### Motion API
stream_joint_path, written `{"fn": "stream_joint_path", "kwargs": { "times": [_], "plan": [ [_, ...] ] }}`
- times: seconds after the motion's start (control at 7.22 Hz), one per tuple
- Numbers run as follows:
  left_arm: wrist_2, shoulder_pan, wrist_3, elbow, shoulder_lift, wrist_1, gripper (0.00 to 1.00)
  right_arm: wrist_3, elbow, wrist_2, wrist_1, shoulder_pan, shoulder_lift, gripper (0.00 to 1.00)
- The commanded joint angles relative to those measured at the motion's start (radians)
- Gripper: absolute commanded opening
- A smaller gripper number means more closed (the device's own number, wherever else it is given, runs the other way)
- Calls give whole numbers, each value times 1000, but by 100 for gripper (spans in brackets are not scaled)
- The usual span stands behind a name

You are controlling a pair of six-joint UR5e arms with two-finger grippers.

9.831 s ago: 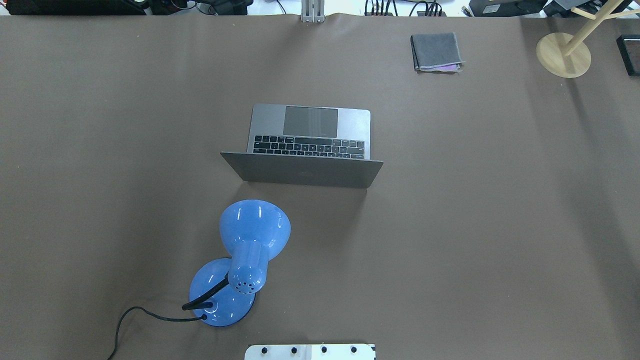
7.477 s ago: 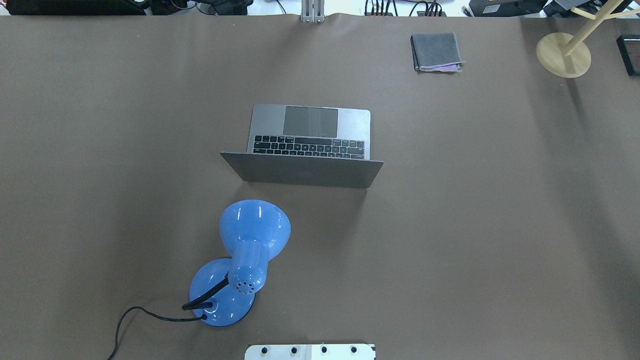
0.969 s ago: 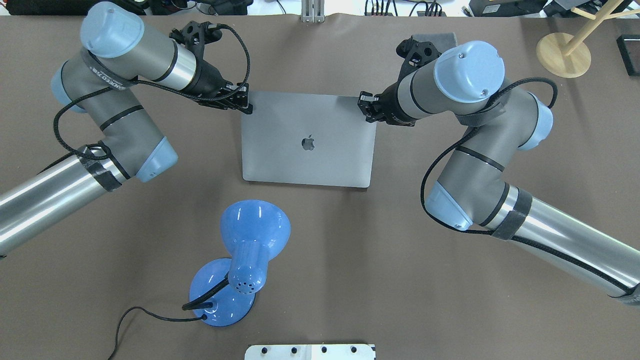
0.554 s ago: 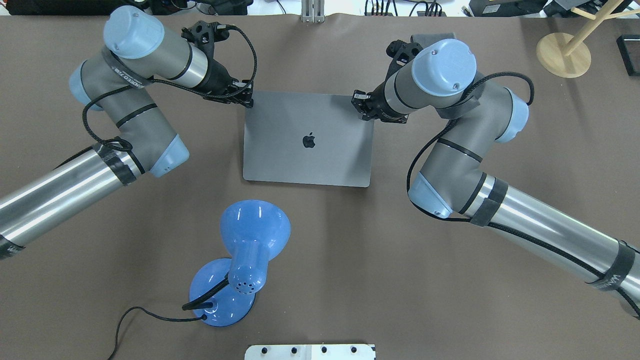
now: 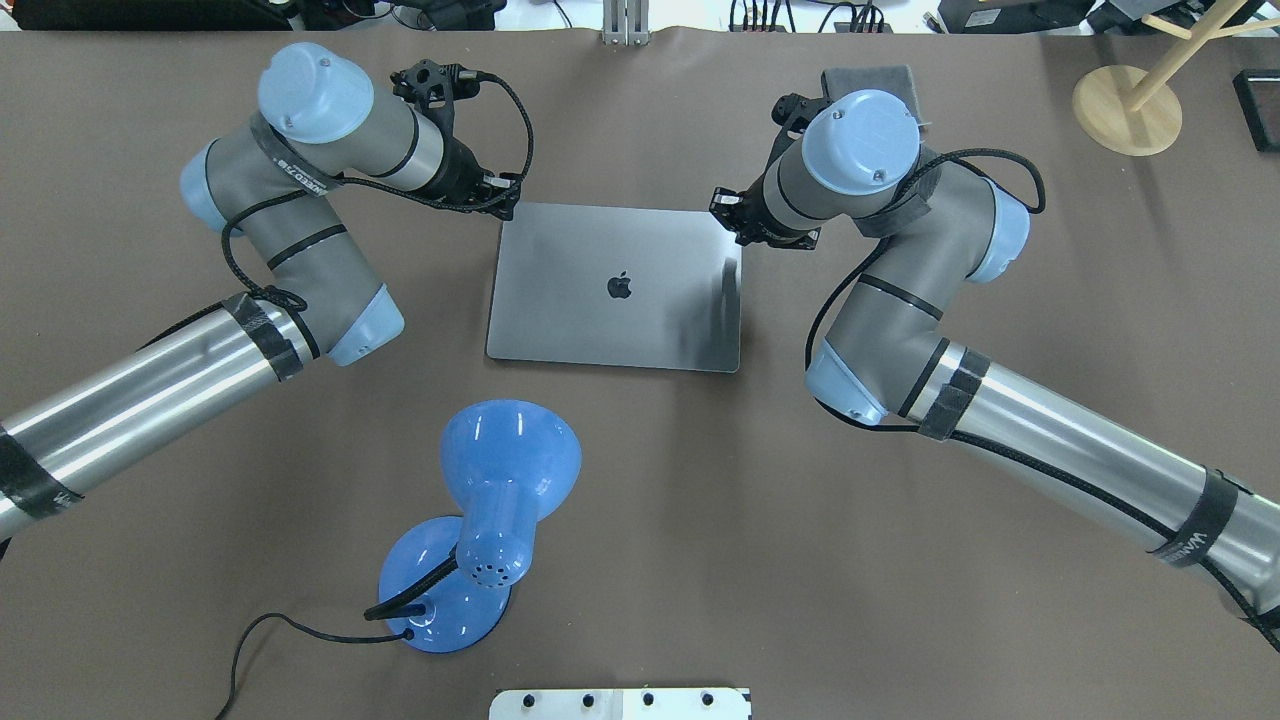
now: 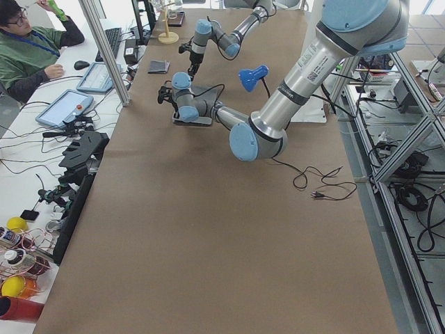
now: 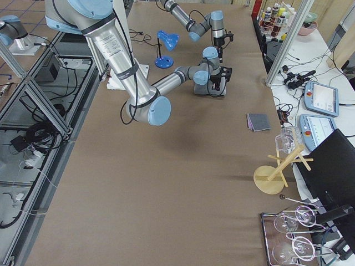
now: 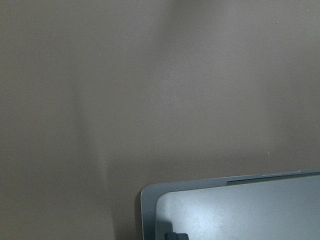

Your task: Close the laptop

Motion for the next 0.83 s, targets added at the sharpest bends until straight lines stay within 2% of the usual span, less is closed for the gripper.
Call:
{"fn": "stream_joint_path", "kwargs": {
  "times": [0.0, 0.14, 0.28, 0.42, 0.55, 0.69],
  "plan": [
    [-82, -21, -4, -134, 8, 152, 0, -5, 43, 55, -14, 43, -9, 0],
    [-160, -48, 9, -255, 34, 312, 21, -27, 78, 114, -13, 84, -47, 0],
    [-204, -80, 25, -336, 78, 367, 44, -123, 133, 140, -24, 138, -121, 18],
    [-215, -119, 35, -408, 147, 384, 97, -229, 190, 130, -128, 184, -171, 99],
    [-218, -154, 117, -476, 217, 410, 98, -385, 234, 128, -269, 228, -184, 100],
    [-218, -191, 247, -554, 261, 560, 98, -537, 286, 137, -354, 282, -219, 100]
  ]
}}
